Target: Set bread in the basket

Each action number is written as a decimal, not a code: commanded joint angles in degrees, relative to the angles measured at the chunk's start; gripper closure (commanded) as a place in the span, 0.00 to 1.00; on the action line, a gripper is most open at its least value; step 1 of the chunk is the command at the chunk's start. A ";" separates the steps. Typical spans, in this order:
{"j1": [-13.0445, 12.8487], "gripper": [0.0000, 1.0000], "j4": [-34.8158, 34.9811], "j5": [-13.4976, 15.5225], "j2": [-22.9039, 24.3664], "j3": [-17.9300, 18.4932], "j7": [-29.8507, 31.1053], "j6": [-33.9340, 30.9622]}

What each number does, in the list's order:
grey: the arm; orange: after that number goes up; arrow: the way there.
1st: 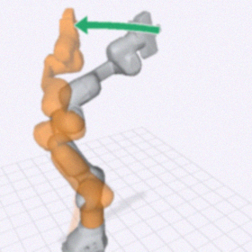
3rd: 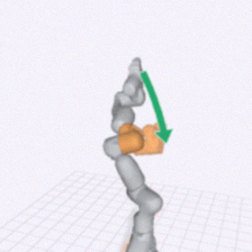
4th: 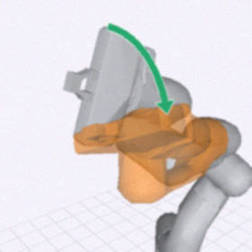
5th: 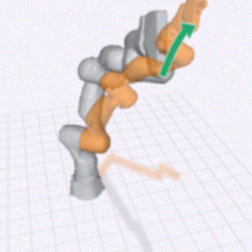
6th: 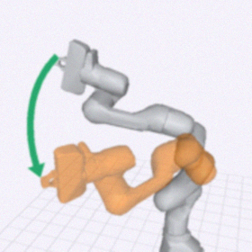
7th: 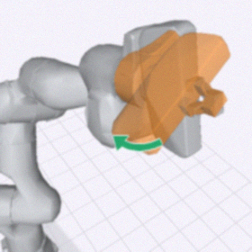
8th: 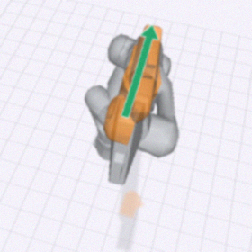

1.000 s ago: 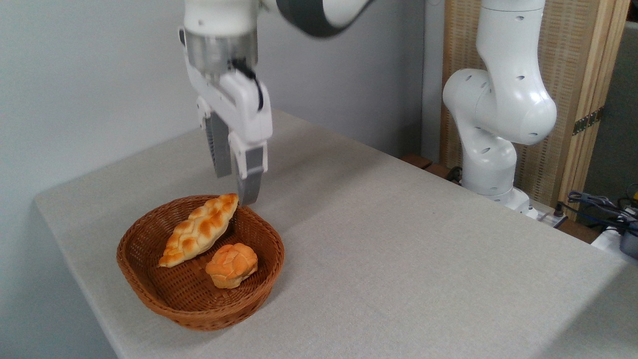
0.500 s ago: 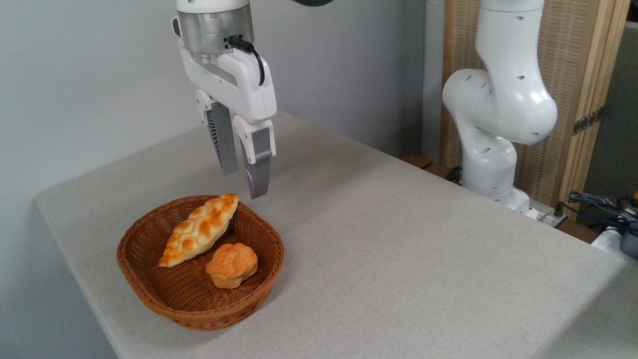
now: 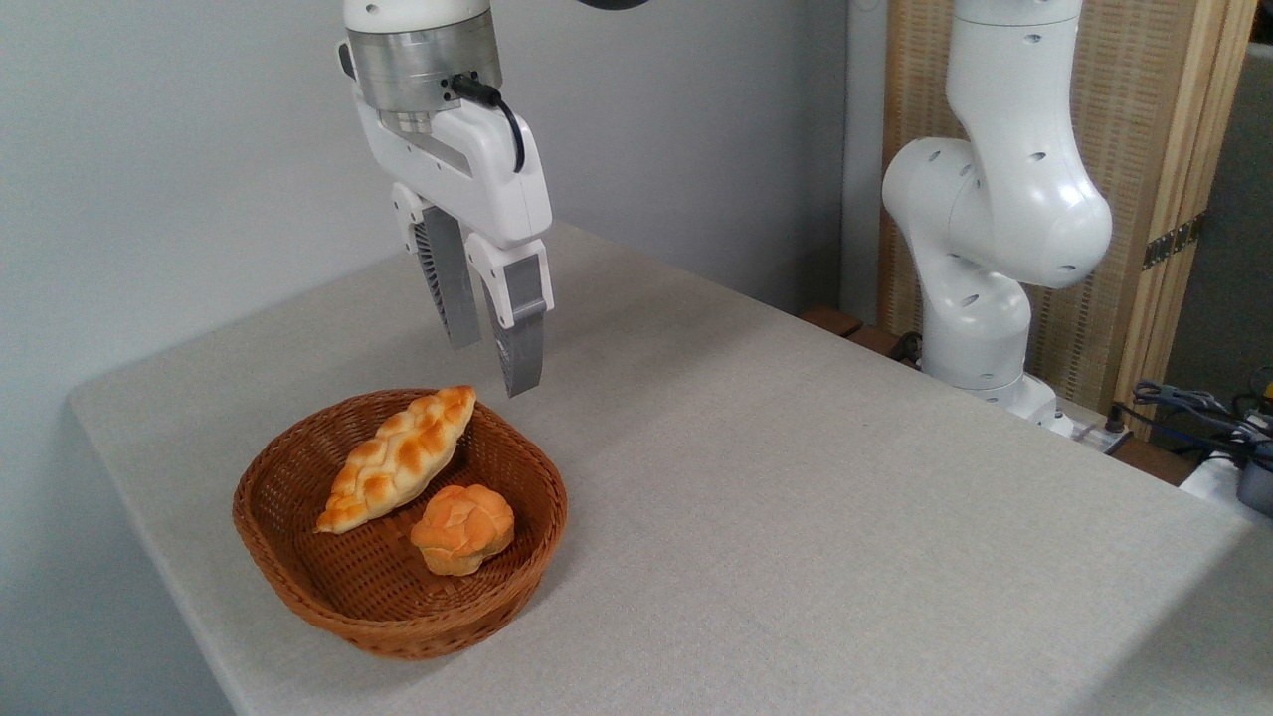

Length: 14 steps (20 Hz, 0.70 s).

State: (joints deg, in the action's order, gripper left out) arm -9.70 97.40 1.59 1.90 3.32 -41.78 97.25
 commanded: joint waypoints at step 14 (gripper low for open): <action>0.56 0.00 -1.51 -1.33 -0.76 -0.95 2.93 -2.07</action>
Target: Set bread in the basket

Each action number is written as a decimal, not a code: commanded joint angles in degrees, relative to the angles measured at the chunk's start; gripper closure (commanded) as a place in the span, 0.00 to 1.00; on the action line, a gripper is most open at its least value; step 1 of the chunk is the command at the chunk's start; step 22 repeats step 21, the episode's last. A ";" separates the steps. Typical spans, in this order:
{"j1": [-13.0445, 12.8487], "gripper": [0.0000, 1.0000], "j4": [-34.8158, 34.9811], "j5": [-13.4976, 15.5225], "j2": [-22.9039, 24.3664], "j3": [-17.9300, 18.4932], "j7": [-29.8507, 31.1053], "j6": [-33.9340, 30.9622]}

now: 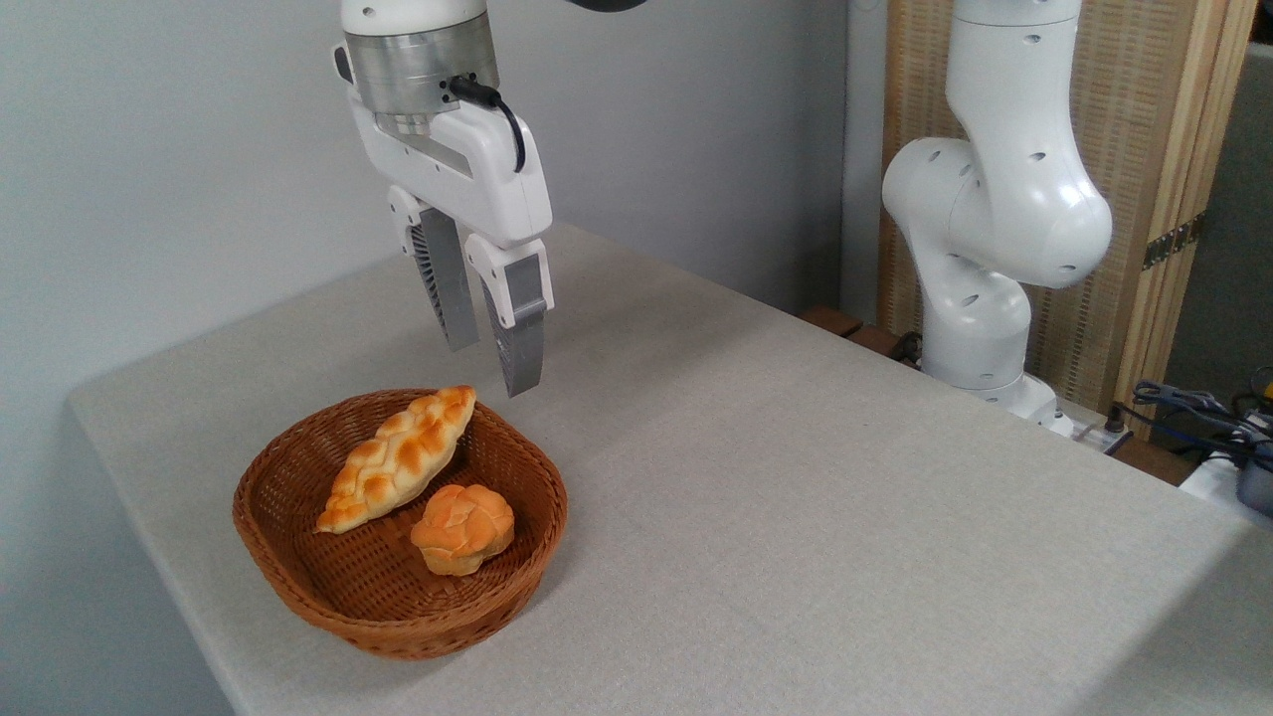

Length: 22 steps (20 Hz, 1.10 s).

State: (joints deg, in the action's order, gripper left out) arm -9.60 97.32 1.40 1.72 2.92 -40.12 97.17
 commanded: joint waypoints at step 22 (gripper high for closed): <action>1.60 0.00 -6.61 -0.17 -0.58 0.16 0.57 -4.97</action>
